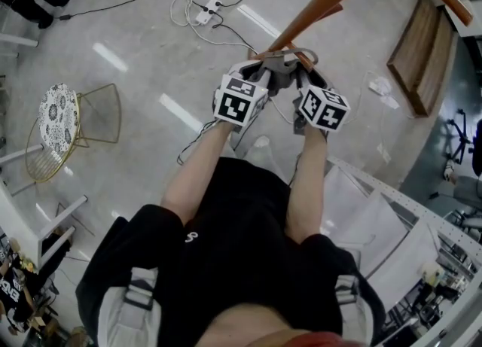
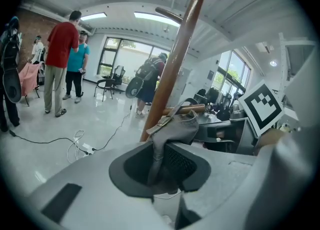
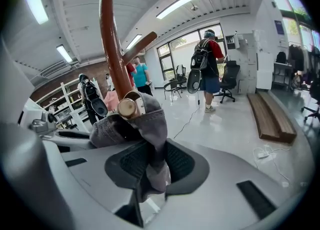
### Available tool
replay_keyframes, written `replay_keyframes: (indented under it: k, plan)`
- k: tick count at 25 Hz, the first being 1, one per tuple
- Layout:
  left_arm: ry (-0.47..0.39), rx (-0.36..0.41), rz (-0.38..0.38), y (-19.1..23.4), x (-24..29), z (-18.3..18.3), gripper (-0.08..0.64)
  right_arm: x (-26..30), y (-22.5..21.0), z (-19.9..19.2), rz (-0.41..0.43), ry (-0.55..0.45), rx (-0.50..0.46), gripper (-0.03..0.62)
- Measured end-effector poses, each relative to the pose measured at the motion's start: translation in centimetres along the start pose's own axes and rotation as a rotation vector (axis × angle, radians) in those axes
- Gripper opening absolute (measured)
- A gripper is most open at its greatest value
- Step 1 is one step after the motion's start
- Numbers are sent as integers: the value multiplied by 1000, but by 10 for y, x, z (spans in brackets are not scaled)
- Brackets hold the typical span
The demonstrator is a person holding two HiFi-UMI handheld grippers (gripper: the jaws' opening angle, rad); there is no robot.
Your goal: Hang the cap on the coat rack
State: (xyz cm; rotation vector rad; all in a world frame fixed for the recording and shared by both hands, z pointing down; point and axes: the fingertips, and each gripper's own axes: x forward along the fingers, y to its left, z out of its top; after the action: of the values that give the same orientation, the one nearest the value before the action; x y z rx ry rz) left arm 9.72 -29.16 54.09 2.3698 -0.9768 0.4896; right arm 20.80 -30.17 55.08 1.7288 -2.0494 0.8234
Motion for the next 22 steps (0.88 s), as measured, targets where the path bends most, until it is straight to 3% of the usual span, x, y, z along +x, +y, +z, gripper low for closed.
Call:
replay_keyframes:
  k: [9, 12, 14, 20, 22]
  plan:
    - [156, 12, 50, 12, 7, -21, 52, 25, 18, -19, -9, 98, -70, 85]
    - [184, 42, 32, 9, 4, -21, 68, 30, 20, -17, -49, 83, -65, 106]
    - [204, 70, 21, 9, -1, -21, 91, 31, 21, -13, -62, 75, -63, 157]
    - [186, 110, -47, 2, -26, -6, 130, 13, 2, -9, -85, 18, 18, 168]
    - [133, 113, -46, 4, -35, 11, 130, -1, -11, 1, -144, -52, 49, 124]
